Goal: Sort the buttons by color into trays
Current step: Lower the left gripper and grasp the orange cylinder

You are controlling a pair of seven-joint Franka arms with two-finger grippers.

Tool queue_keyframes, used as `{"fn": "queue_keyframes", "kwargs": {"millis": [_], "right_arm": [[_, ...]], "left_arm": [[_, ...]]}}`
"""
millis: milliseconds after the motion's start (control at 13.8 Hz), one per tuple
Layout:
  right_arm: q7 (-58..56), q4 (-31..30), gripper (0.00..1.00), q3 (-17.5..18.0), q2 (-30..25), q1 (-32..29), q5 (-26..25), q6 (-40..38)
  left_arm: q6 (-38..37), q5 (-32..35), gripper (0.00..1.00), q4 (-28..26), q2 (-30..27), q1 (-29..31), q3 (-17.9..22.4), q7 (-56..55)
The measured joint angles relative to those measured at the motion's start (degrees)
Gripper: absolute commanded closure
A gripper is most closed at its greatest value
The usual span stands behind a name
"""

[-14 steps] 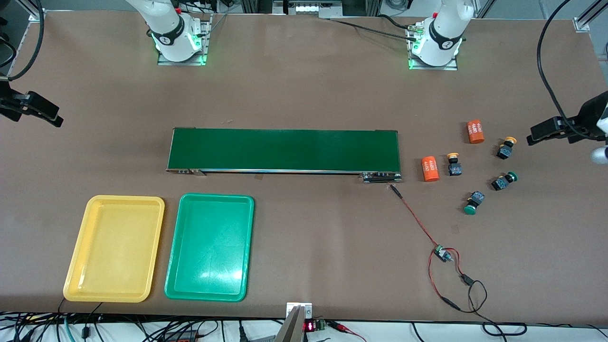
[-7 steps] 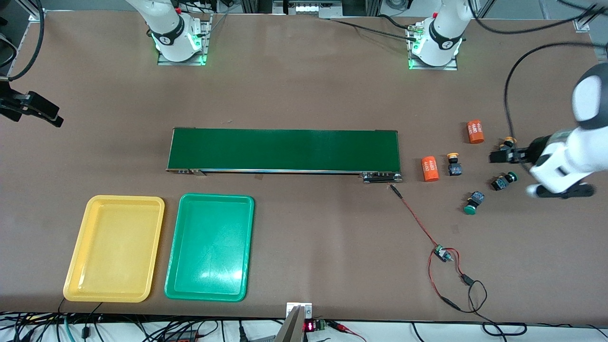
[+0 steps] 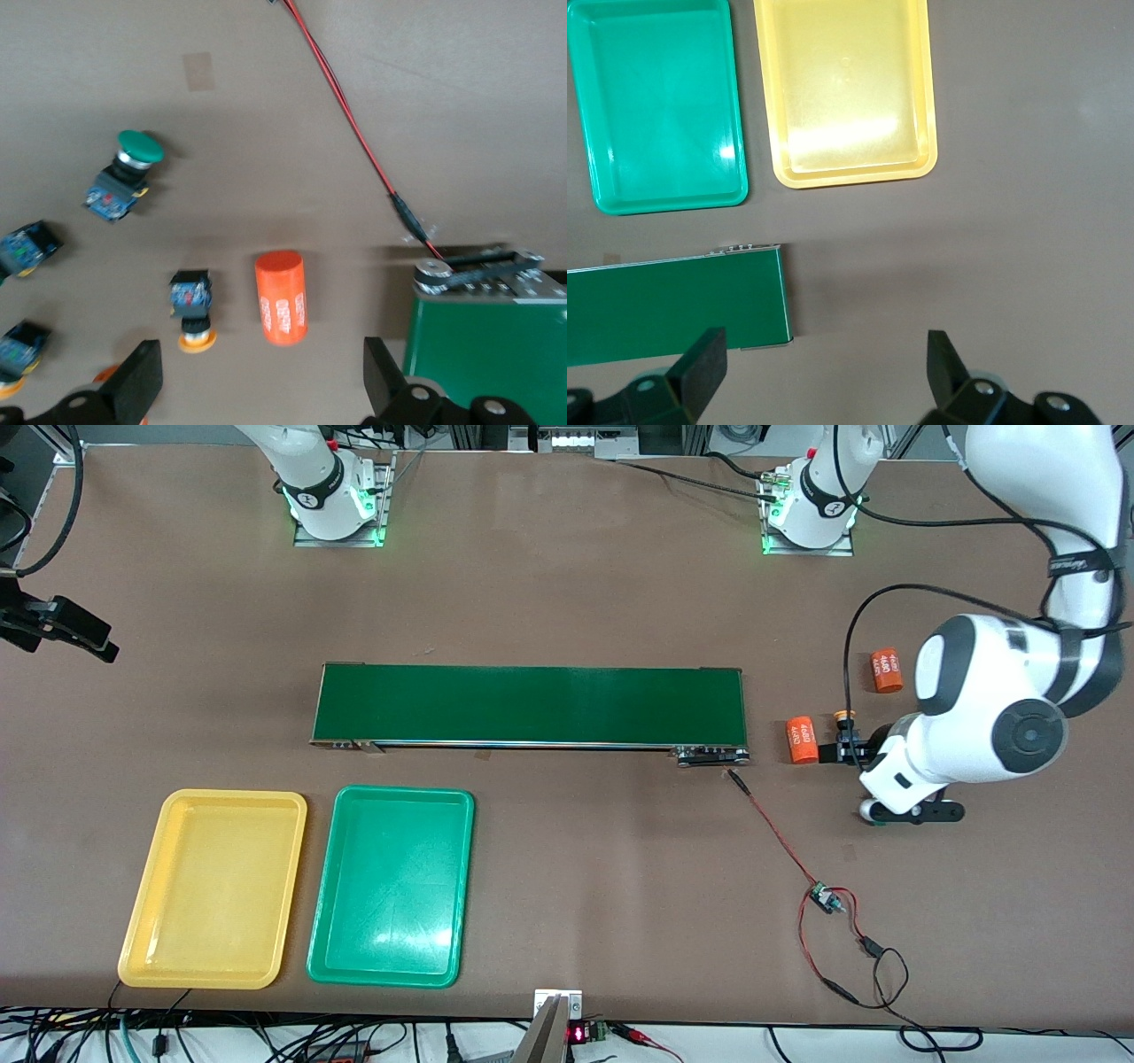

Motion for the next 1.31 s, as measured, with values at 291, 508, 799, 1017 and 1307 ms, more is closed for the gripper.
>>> {"fn": "queue_keyframes", "kwargs": {"millis": [291,508,799,1017,1307], "right_arm": [[0.0,0.0,0.0,0.0,0.1,0.0,0.0,0.0],[0.0,0.0,0.0,0.0,0.2,0.0,0.0,0.0],[0.0,0.0,0.0,0.0,0.3,0.0,0.0,0.0],[0.0,0.0,0.0,0.0,0.3,0.0,0.0,0.0],[0.0,0.0,0.0,0.1,0.3,0.1,0.1,0.0]], "left_arm": [[11.8,0.0,0.0,-10.1,0.0,0.1,-0.5,0.1],[19.6,0.0,0.0,-16.0,-0.2,0.2,-2.0,0.1],[23.5,0.0,0.0,-20.2,-0.2,0.2,-3.0,1.7],[23.6,0.0,0.0,-20.9,-0.1,1.0,-2.9,3.6],[23.7,0.0,0.0,-21.5,0.7,1.7,-2.9,4.1]]}}
